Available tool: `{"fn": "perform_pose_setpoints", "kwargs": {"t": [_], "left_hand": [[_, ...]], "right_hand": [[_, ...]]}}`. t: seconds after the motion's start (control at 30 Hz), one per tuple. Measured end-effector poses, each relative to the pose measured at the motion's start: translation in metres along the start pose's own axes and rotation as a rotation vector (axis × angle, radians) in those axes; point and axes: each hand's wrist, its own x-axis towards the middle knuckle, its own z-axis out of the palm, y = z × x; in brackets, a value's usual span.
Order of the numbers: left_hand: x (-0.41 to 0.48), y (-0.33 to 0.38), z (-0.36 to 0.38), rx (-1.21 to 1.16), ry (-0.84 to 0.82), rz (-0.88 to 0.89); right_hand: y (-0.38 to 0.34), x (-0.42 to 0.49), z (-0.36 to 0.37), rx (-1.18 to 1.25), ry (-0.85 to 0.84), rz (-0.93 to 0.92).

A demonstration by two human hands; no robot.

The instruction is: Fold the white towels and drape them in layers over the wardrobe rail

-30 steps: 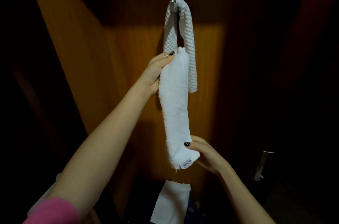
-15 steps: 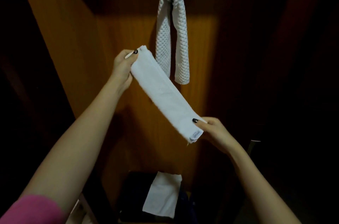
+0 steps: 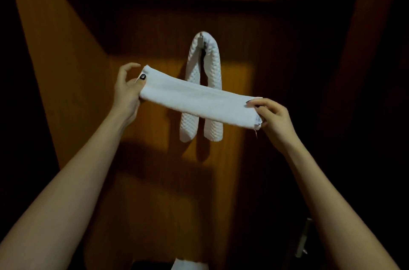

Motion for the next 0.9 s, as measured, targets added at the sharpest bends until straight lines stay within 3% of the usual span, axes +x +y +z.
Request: {"fn": "perform_pose_setpoints", "kwargs": {"t": [0.23,0.33,0.5,0.73,0.9], "left_hand": [[0.088,0.024,0.008,-0.086,-0.086,0.106],[0.125,0.035,0.018,0.022,-0.127,0.188],[0.162,0.043,0.032,0.008,-0.236,0.163],[0.164,0.05,0.016,-0.054,-0.427,0.188],[0.158,0.05,0.019,-0.215,-0.472,0.194]], "right_hand": [[-0.062,0.085,0.013,0.048,-0.011,-0.105],[-0.087,0.129,0.02,0.099,0.029,-0.143],[-0.112,0.175,0.039,0.102,0.044,-0.141],[-0.126,0.152,0.027,-0.015,0.069,-0.22],[-0.119,0.129,0.017,0.089,0.259,-0.225]]}}
